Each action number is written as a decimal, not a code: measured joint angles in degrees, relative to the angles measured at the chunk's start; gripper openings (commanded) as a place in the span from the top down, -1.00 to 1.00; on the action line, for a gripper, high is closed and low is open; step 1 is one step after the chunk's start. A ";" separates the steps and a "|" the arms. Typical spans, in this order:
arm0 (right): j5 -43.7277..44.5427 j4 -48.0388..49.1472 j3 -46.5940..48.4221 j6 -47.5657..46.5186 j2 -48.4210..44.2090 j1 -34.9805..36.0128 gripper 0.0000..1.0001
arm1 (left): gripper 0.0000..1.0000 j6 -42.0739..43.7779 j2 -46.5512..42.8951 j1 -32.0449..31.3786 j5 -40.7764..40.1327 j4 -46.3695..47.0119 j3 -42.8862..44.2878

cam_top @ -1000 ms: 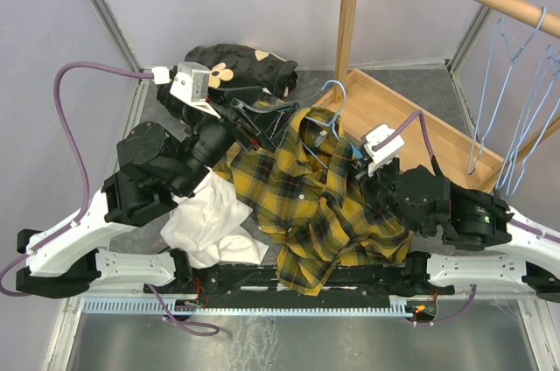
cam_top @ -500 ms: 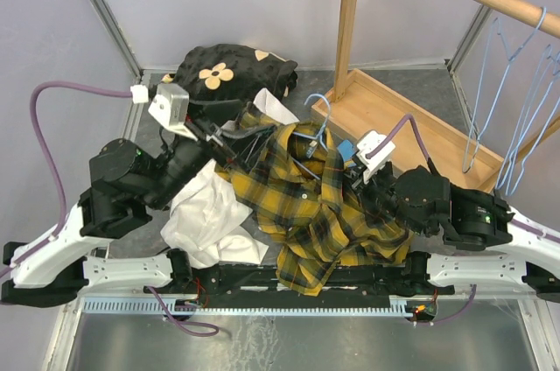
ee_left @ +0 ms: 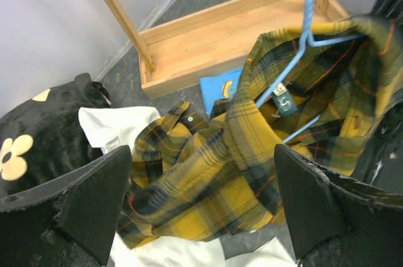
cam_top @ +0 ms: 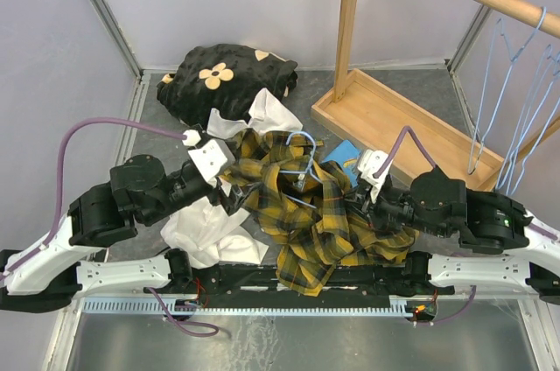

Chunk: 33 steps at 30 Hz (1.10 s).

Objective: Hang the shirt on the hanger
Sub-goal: Hang the shirt on the hanger.

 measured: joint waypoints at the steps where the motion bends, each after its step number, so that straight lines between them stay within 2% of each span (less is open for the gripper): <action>1: -1.33 -0.35 0.20 -0.02 0.02 0.00 1.00 | -0.98 0.81 0.04 0.00 0.31 -0.83 0.02; 14: -15.69 -3.23 1.40 -0.07 2.82 0.00 1.00 | -0.99 9.11 0.92 0.00 8.94 -7.69 1.03; 25: -19.63 -4.94 2.91 -0.09 1.18 0.00 1.00 | -1.00 9.44 -2.32 0.00 18.01 -10.45 0.63; 33: -23.08 -5.38 4.24 -0.07 -0.48 0.00 1.00 | -0.99 8.96 -5.92 0.00 21.20 -11.02 -2.47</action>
